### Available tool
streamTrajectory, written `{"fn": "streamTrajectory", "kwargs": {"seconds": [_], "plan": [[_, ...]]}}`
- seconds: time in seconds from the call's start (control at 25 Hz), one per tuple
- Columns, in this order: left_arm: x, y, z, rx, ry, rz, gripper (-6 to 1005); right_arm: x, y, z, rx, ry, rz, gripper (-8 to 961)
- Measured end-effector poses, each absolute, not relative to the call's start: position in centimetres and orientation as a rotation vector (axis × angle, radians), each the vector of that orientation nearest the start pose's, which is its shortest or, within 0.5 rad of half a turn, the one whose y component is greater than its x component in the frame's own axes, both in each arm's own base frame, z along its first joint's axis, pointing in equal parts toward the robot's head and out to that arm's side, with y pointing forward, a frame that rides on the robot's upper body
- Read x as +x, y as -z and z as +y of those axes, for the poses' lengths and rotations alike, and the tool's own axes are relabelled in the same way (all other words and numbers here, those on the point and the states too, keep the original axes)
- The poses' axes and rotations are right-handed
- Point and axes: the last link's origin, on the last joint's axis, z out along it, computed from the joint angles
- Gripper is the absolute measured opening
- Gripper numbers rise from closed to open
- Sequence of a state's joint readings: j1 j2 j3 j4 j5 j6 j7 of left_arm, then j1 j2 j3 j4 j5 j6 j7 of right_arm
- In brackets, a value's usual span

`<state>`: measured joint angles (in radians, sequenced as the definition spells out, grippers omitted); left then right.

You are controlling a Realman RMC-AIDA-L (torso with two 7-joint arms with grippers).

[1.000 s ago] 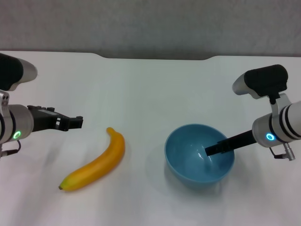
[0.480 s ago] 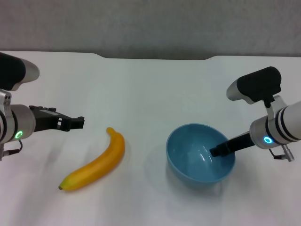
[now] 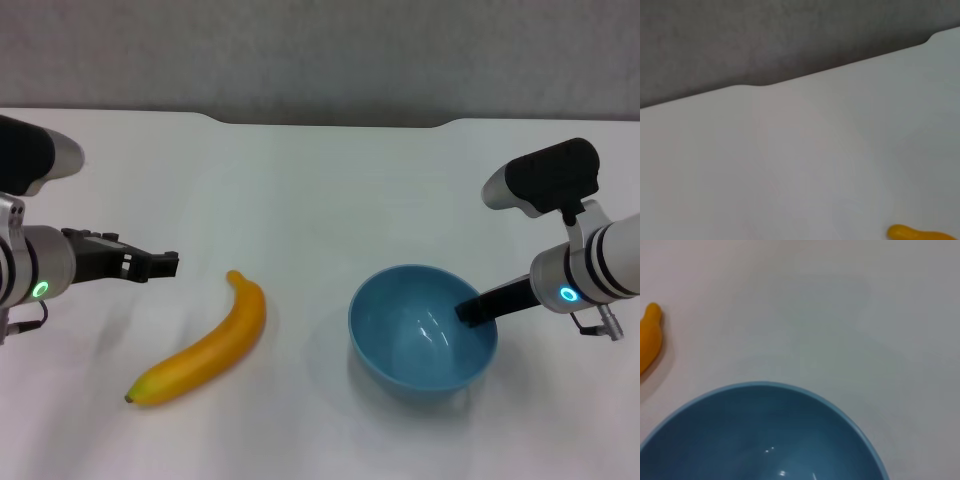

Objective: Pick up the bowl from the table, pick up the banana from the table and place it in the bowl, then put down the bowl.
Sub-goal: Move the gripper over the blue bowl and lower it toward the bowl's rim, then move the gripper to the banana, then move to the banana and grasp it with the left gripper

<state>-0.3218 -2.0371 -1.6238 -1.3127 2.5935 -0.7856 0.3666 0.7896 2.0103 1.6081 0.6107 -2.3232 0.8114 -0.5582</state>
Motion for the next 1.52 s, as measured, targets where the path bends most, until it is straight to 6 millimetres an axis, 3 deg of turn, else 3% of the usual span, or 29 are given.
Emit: {"fn": "streamTrajectory", "kwargs": {"seconds": [0.12,0.44,0.88,1.16,1.52], "plan": [[-25.1,-1.7,38.0,-2.056,-0.007,-0.977,840,24.2,5.7,41.8,-2.330,0.230,1.114,88],[-24.2,-2.4,37.5,-2.091,-0.027,-0.963,837,24.4,5.4,41.6,-2.322,0.212,1.120,59],[-24.1,-2.6,36.4,-2.125,-0.067,-0.999,834,22.4,3.7,41.6,-2.332,0.094,1.053,26],[-24.8,-1.6,35.9,-2.169,-0.134,-1.016,832,21.7,1.9,41.8,-2.309,0.024,1.054,26],[-24.1,0.2,35.4,-2.328,-0.116,-1.026,829,22.1,-0.5,41.9,-2.254,-0.007,1.051,26]]}}
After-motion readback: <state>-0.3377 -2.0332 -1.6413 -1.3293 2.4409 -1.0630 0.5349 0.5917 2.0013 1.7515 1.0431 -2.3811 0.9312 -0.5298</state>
